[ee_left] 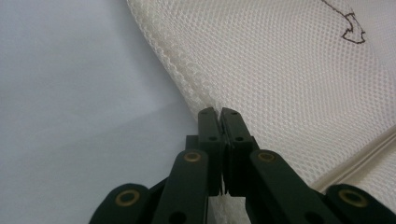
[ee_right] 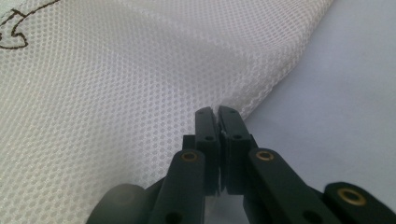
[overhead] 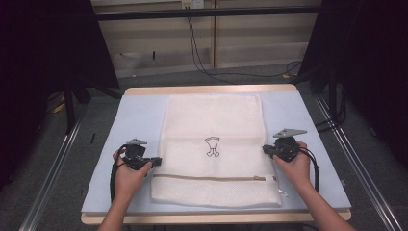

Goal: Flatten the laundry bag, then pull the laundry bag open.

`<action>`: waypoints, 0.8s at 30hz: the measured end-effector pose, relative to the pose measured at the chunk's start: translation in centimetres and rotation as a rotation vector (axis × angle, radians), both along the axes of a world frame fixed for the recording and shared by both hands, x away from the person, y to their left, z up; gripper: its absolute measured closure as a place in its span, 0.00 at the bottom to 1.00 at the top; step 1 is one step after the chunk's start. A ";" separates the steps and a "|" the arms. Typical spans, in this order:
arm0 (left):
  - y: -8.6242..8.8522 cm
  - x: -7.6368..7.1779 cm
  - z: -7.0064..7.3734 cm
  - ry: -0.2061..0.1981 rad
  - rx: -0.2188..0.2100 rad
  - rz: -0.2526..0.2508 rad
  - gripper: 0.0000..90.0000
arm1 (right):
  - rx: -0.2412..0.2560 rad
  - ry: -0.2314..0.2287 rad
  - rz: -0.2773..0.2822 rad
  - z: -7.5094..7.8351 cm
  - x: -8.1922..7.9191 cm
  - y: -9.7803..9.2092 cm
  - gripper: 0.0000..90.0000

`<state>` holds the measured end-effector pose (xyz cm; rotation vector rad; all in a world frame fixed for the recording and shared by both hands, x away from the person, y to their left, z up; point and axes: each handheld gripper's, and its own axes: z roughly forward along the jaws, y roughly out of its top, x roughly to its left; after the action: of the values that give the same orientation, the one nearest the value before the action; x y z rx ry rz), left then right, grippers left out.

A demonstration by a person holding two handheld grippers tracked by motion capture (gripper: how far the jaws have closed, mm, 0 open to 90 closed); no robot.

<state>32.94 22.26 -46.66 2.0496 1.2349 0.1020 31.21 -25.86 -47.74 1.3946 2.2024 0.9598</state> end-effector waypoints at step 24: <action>0.3 -1.3 0.4 0.002 0.026 -0.011 0.97 | 0.027 -0.016 0.029 0.0 -0.4 0.1 0.87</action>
<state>31.61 22.57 -46.27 2.0787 1.2298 0.1112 30.79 -25.75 -47.73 1.3657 2.2118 1.0113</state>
